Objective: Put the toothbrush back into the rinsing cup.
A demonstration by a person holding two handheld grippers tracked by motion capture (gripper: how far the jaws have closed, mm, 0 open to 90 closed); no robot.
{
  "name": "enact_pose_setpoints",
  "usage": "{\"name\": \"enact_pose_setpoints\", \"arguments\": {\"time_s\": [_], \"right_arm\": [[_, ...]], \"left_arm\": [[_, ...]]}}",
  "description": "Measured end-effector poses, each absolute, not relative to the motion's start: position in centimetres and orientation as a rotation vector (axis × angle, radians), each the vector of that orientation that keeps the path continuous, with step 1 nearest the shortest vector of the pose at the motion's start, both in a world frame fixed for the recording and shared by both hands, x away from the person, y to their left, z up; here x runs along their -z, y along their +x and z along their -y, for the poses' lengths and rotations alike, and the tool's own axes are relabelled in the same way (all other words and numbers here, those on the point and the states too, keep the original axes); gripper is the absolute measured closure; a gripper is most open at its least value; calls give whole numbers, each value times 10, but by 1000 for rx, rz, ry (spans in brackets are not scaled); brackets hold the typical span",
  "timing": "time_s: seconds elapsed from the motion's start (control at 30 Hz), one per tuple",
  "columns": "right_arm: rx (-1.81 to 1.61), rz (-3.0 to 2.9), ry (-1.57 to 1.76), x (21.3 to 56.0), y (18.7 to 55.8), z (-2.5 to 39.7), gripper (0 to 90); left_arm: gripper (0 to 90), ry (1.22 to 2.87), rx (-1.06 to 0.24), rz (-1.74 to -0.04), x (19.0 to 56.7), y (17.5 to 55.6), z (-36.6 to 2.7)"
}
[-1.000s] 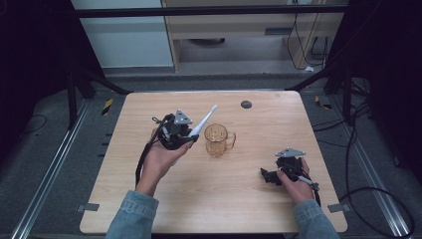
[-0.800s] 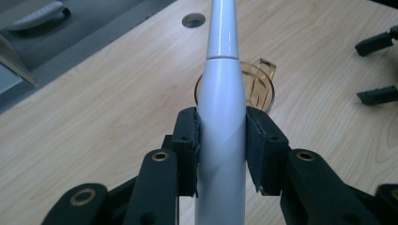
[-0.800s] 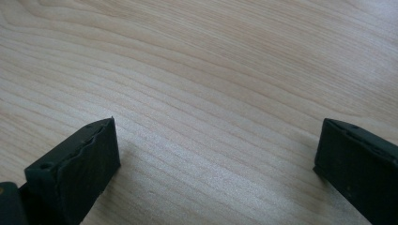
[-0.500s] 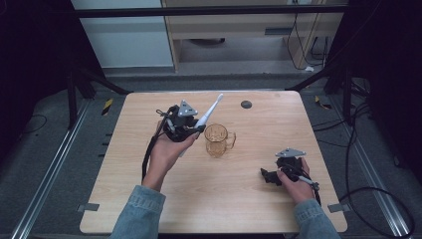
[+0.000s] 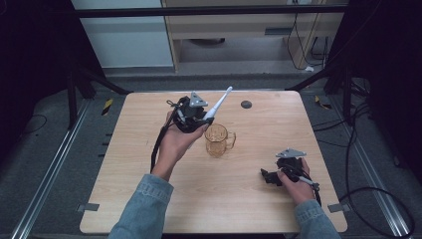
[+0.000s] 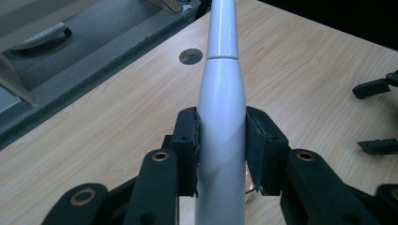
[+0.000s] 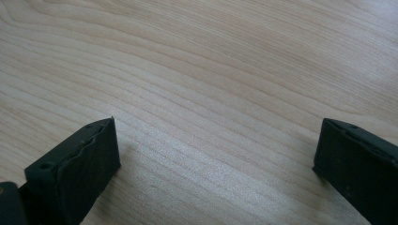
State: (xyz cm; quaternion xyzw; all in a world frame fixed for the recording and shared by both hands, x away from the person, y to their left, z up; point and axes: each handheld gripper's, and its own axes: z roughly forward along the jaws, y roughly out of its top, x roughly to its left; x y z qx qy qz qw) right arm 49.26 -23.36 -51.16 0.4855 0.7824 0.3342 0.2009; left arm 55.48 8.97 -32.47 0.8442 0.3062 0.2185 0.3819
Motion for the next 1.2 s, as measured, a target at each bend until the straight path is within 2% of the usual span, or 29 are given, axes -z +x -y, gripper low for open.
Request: {"name": "enact_pose_setpoints", "arguments": {"time_s": [0.8, 1.2], "right_arm": [[-940, -2197, 1340, 512, 495, 234, 4], [-941, -2197, 1337, 512, 495, 234, 6]], "left_arm": [[665, 2133, -576, -778, 317, 568, -74], [665, 2103, -503, -772, 314, 582, -65]]}}
